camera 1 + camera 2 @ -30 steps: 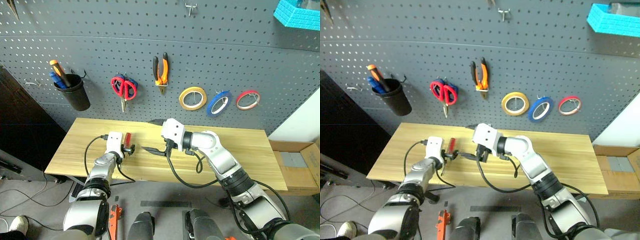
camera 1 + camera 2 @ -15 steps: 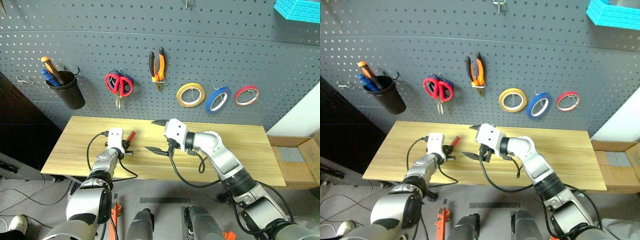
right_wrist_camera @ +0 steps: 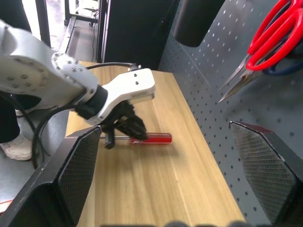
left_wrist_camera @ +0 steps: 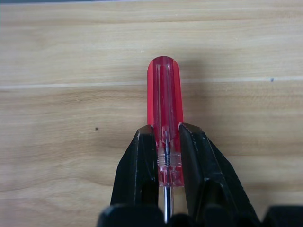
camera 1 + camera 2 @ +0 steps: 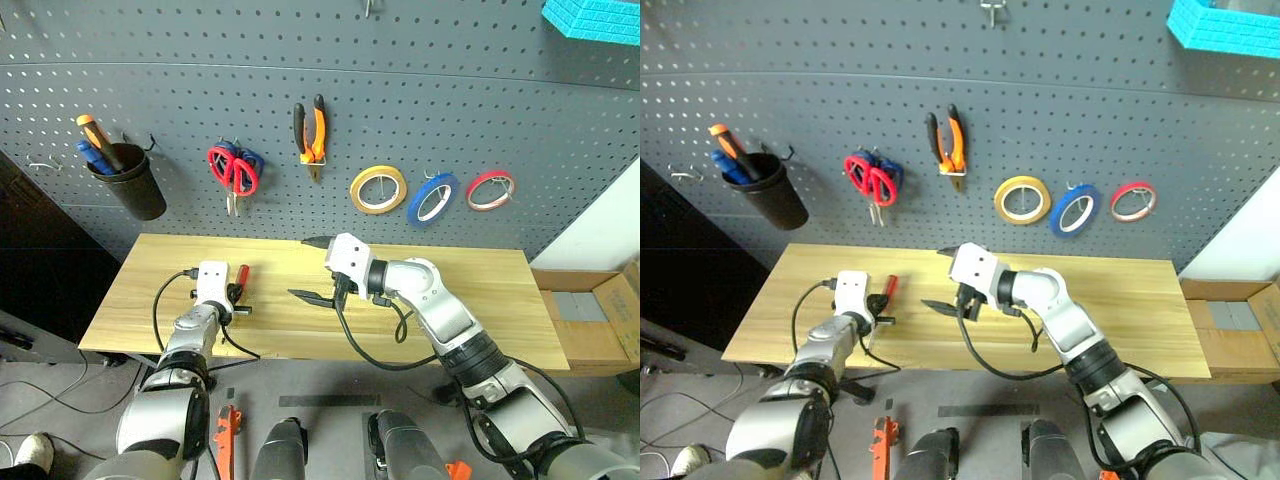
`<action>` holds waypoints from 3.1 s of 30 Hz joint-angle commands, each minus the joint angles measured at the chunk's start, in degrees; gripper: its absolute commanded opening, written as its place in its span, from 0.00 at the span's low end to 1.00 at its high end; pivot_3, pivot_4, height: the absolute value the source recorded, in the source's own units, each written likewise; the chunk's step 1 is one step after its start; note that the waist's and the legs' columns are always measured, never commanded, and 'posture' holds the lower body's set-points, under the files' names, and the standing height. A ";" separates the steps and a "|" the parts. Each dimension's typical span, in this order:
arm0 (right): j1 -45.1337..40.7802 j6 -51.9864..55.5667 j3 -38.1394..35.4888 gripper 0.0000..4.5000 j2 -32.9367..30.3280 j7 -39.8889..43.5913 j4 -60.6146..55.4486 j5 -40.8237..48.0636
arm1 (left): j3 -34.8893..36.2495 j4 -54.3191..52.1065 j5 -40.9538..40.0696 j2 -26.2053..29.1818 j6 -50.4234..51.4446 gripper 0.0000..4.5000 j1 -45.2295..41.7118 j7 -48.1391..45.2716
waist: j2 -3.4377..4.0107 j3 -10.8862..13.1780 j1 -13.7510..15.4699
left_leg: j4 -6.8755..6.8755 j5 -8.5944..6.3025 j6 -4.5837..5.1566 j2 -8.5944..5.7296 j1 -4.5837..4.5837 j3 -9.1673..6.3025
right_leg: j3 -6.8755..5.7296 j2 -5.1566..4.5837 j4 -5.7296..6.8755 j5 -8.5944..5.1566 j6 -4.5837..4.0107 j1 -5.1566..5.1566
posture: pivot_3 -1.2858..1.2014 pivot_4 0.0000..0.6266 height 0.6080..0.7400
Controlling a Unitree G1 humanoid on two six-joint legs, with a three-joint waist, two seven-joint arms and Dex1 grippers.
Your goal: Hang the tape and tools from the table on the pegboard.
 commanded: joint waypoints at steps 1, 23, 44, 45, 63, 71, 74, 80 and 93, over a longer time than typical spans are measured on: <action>-0.25 1.53 -3.25 1.00 0.50 2.29 -7.82 5.60 | -1.13 -24.57 1.00 2.21 3.97 0.08 8.42 0.44 | -0.01 0.00 -0.02 | -0.02 0.00 -0.01 0.02 -0.06 0.01 | 0.02 -0.02 0.00 0.00 0.00 -0.08 | 0.52 0.30 1.00; -11.57 2.63 -6.93 1.00 15.64 -6.15 -4.43 10.95 | 4.42 -48.05 15.57 23.84 1.89 0.08 -8.85 12.73 | -0.27 -0.19 1.69 | -0.10 0.08 -0.29 0.70 -0.31 0.60 | -0.03 0.39 0.01 0.19 -0.32 -0.60 | 0.55 0.25 1.00; -19.32 -2.09 -4.83 1.00 20.99 -11.54 7.09 6.04 | 0.35 7.44 11.46 22.72 -25.10 0.08 -34.60 13.97 | -0.78 1.53 1.49 | 0.08 0.06 -0.29 0.77 -1.17 0.76 | 0.06 0.45 0.66 0.31 -0.48 -1.72 | 0.53 0.42 1.00; -19.07 -1.85 -4.60 1.00 20.92 -11.53 6.77 6.06 | 0.31 7.84 11.33 22.50 -25.32 0.08 -34.38 13.97 | -0.79 1.65 1.51 | 0.09 0.06 -0.29 0.78 -1.18 0.76 | 0.06 0.45 0.71 0.31 -0.48 -1.75 | 0.53 0.43 1.00; -17.75 -2.09 -3.85 1.00 19.05 -10.94 7.54 4.83 | 1.93 1.12 7.03 22.03 -25.28 0.61 -29.93 14.16 | -0.78 2.15 1.38 | 0.20 0.08 -0.30 0.80 -1.17 0.76 | 0.05 0.46 0.91 0.21 -0.35 -1.78 | 0.53 0.40 1.00; -17.26 -4.00 -3.72 1.00 18.32 -10.18 8.44 3.66 | 5.76 -10.68 3.63 23.60 -20.74 1.00 -23.07 14.51 | -0.83 2.12 1.33 | 0.17 0.09 -0.31 0.83 -1.16 0.77 | 0.05 0.45 0.91 0.35 -0.60 -1.81 | 0.54 0.34 1.00; -16.46 -3.55 -3.92 1.00 16.69 -9.41 6.36 3.39 | 7.86 -23.90 -0.94 22.18 -13.05 1.00 -17.20 11.46 | -0.92 2.06 1.38 | 0.17 0.10 -0.33 0.83 -1.16 0.78 | 0.06 0.43 0.90 0.37 -0.61 -1.80 | 0.54 0.31 1.00; -10.10 1.55 -4.83 1.00 9.69 -6.08 -5.33 4.95 | 7.96 -59.45 -10.64 18.22 8.66 1.00 -2.84 7.42 | -1.23 1.82 2.15 | 0.18 0.15 -0.42 0.83 -1.25 0.73 | 0.02 0.21 0.87 0.40 -0.65 -1.78 | 0.55 0.23 1.00; 13.94 15.75 -9.53 1.00 -0.66 -18.49 -18.64 -0.45 | -3.90 -86.43 -12.38 -4.41 30.90 1.00 27.16 14.42 | -1.26 -1.98 2.06 | 0.16 0.28 -0.54 0.85 -0.40 0.93 | 0.16 0.48 0.64 0.31 -0.56 -0.91 | 0.53 0.10 1.00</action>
